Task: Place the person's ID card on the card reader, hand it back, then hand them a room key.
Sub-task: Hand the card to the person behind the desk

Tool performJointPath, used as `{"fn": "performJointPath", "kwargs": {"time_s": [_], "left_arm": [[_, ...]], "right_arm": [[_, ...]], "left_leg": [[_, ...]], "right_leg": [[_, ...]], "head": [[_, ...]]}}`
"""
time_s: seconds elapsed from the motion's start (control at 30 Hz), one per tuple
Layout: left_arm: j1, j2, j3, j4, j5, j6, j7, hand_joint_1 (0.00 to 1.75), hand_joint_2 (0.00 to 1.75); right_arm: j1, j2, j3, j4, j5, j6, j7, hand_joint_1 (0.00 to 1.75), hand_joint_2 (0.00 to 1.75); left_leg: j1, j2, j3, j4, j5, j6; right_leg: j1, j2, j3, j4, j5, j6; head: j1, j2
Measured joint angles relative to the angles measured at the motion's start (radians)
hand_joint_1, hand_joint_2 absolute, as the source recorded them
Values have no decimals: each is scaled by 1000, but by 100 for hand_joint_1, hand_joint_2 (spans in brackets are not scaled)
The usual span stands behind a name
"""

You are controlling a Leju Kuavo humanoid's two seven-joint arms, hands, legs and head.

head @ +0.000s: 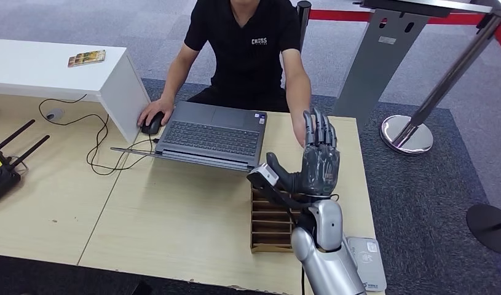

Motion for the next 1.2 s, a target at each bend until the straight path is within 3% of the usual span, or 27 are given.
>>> {"fn": "performJointPath", "kwargs": {"time_s": [0.5,0.63,0.8,0.93,1.1,1.2], "left_arm": [[0,0,0,0,7,0,7,0,175],[0,1,0,0,6,0,14,0,175],[2,2,0,0,0,0,34,0,175],[6,2,4,0,2,0,60,0,175],[11,1,22,0,-7,0,89,0,175],[14,1,39,0,-10,0,101,0,175]], "right_arm": [[25,0,-4,-22,0,0,-16,0,0],[33,0,-7,-31,12,-1,-17,0,175],[63,-12,-8,-67,37,-1,34,0,175],[145,-37,-12,-147,15,-2,57,0,175],[249,-46,-33,-249,-25,-2,27,0,175],[295,-37,-60,-292,-78,-2,-39,0,175]], "left_leg": [[0,0,0,0,0,0],[0,0,-1,0,0,0],[0,0,-1,0,0,0],[0,0,-1,0,0,0],[0,0,-2,0,-1,0],[0,0,-2,0,-1,0]], "right_leg": [[0,0,-1,0,0,0],[0,0,-1,0,0,0],[0,0,-1,0,0,0],[0,0,-1,-1,0,0],[0,0,-2,-1,0,0],[0,0,-2,-1,0,0]], "head": [[0,0],[0,0],[0,0],[0,0],[0,0],[0,0]]}}
